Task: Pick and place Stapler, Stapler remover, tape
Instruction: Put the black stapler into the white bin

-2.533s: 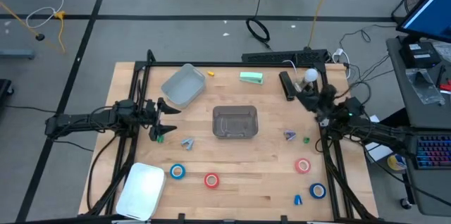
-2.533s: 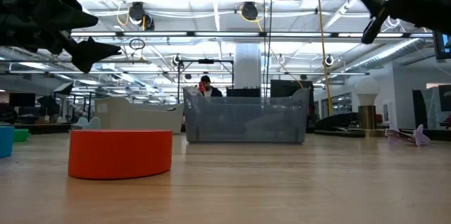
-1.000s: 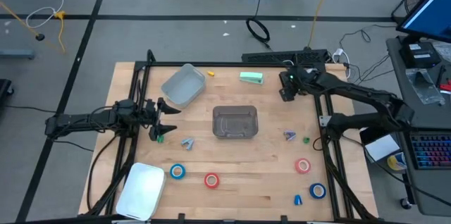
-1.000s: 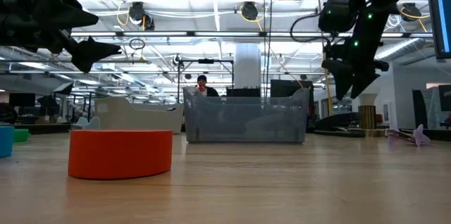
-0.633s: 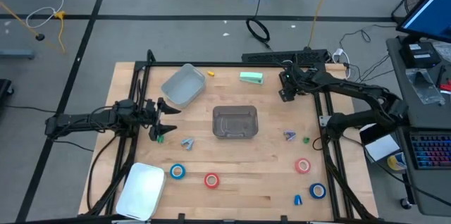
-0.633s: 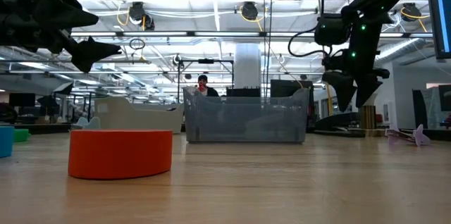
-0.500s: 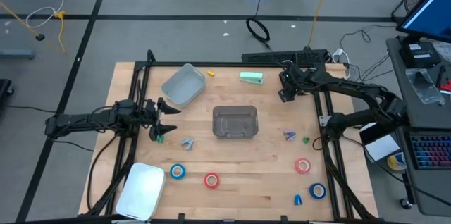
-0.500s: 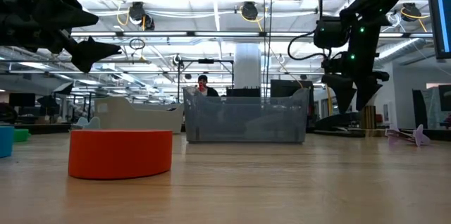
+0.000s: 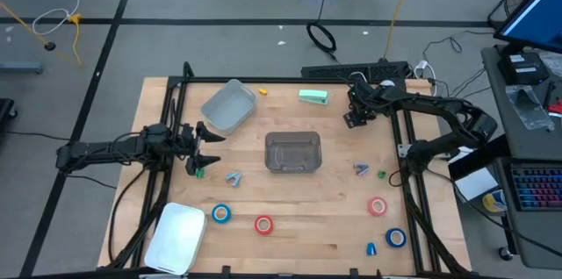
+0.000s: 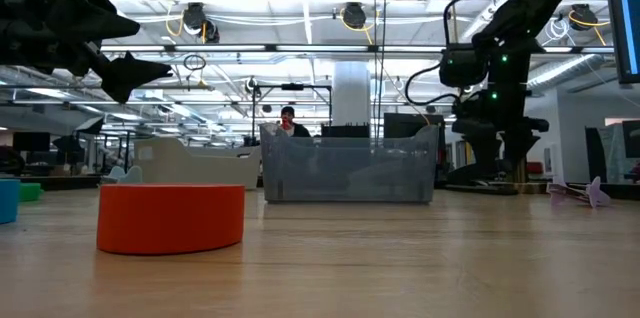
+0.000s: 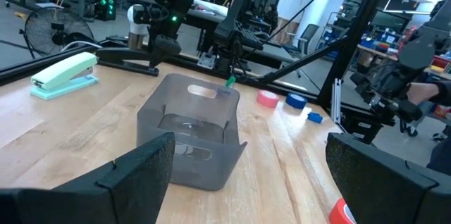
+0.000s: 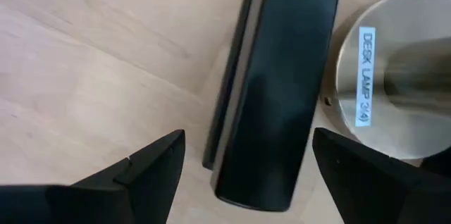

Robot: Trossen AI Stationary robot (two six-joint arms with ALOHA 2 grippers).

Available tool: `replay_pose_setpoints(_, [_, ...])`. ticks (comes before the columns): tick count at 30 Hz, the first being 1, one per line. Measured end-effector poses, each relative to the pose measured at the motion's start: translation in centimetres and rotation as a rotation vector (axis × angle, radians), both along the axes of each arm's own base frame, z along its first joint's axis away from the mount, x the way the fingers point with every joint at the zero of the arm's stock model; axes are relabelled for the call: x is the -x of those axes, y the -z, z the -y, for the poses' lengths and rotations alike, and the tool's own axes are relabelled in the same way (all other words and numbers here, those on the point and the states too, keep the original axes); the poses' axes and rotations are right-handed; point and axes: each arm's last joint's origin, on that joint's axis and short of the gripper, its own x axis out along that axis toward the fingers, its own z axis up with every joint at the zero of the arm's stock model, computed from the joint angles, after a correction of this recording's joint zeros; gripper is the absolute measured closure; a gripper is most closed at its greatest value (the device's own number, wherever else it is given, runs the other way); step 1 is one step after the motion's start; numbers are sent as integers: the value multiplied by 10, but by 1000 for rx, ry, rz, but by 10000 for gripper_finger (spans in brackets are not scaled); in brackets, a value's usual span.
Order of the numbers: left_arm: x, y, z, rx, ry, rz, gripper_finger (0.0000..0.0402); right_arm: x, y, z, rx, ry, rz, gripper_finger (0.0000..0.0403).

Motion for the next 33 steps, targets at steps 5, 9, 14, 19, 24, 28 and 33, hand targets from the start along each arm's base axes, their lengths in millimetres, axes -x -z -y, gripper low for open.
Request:
replay_pose_setpoints(5, [0,0,0,0,0,0,36,-2,-1,1,15,19,23,113])
replay_pose_setpoints(9, [0,0,0,0,0,0,36,-2,-1,1,15,38,30,134])
replay_pose_setpoints(14, [0,0,0,0,0,0,36,-2,5,0,26,72,54,170])
replay_pose_setpoints(19, [0,0,0,0,0,0,36,4,15,-5,3,95,40,207])
replay_pose_setpoints(24, [0,0,0,0,0,0,36,6,17,-7,-8,106,32,243])
replay_pose_setpoints(28, [0,0,0,0,0,0,36,5,17,-7,-7,122,40,272])
replay_pose_setpoints(33, [0,0,0,3,0,0,36,5,17,-7,-7,120,40,272])
